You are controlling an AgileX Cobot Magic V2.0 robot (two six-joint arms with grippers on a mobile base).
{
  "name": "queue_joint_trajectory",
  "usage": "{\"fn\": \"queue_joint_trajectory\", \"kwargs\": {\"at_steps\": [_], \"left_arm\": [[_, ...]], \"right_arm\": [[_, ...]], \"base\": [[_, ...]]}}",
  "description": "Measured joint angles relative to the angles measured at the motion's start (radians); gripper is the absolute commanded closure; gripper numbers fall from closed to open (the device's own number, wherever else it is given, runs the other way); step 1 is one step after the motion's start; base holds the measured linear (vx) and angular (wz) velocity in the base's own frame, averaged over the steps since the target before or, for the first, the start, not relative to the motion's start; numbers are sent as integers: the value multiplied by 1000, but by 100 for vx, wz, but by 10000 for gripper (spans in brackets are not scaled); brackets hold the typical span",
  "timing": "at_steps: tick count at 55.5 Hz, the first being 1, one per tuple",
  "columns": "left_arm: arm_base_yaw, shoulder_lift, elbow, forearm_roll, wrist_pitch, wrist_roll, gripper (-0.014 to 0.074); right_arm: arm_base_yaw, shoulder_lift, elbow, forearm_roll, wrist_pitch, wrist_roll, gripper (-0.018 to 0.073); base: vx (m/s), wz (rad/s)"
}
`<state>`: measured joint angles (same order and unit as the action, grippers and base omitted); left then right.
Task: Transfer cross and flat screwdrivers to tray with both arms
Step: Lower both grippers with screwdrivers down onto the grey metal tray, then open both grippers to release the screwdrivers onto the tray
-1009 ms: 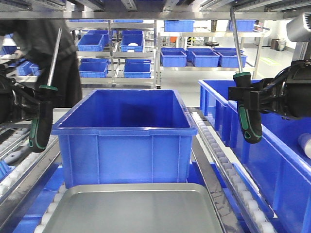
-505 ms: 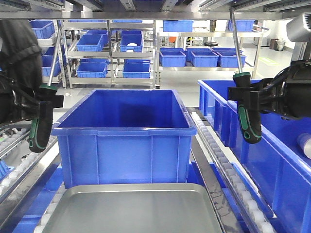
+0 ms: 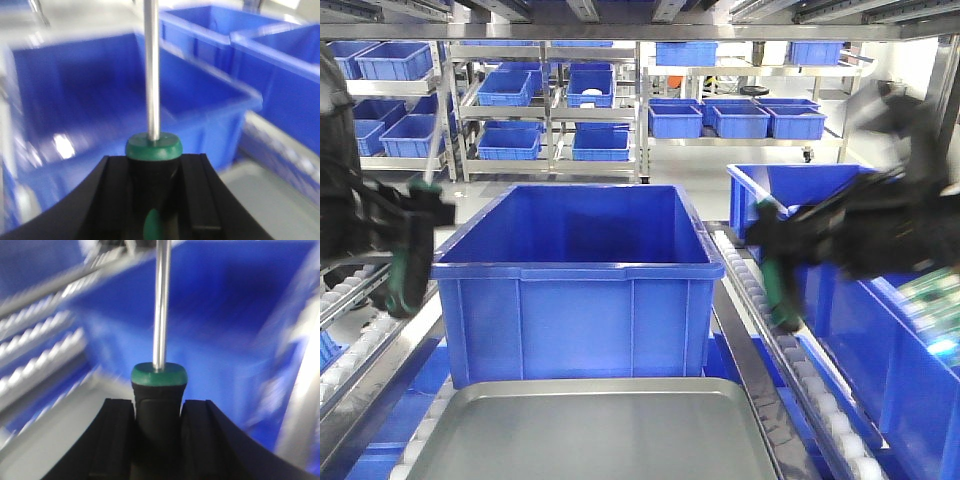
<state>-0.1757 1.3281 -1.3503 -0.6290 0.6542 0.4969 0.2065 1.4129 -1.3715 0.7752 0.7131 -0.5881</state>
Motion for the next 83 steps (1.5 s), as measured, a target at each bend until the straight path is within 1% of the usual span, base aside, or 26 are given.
{"fn": "queue_joint_trajectory", "kwargs": {"at_steps": [3, 8, 13, 18, 29, 34, 39, 40, 46, 51, 60, 63, 68, 72, 79, 83], "left_arm": [[0, 42, 0, -3, 74, -40, 594], [-3, 103, 1, -5, 185, -79, 594], [-14, 146, 17, -5, 276, -90, 594], [-23, 168, 60, -5, 315, -91, 594], [-26, 197, 167, -4, 302, -91, 591], [-26, 200, 177, -4, 285, -91, 582], [-26, 202, 177, -5, 252, -91, 557], [-26, 205, 177, -5, 230, -91, 526], [-26, 211, 177, -5, 210, -91, 465], [-26, 220, 177, -6, 208, -91, 394], [-26, 240, 177, -6, 211, -90, 230], [-26, 242, 177, -6, 216, -81, 185], [-26, 242, 177, -7, 219, -71, 118], [-26, 242, 177, -7, 219, -61, 78], [-26, 235, 177, -8, 220, -45, 55], [-26, 216, 177, -8, 217, -43, 55]], "right_arm": [[44, 40, 0, -19, 7, 31, 566], [99, 98, 0, -70, 29, 93, 566], [153, 171, 0, -137, 81, 145, 566], [192, 239, 0, -185, 135, 189, 566], [202, 315, 0, -194, 155, 234, 561], [202, 330, 0, -197, 165, 243, 549], [202, 338, 0, -203, 194, 247, 519], [202, 338, 0, -208, 207, 248, 487], [202, 338, 0, -220, 195, 248, 403], [202, 338, 0, -237, 179, 248, 291], [202, 338, 0, -241, 175, 248, 65], [202, 338, -2, -241, 176, 248, 21], [202, 338, -2, -241, 176, 248, -17], [202, 336, -2, -241, 176, 248, -17], [202, 307, -2, -241, 155, 248, -9], [202, 257, -2, -241, 109, 248, -6]], "base": [[0, 0], [0, 0], [0, 0], [0, 0], [0, 0], [0, 0], [0, 0], [0, 0], [0, 0], [0, 0], [0, 0], [0, 0], [0, 0], [0, 0], [0, 0], [0, 0]]}}
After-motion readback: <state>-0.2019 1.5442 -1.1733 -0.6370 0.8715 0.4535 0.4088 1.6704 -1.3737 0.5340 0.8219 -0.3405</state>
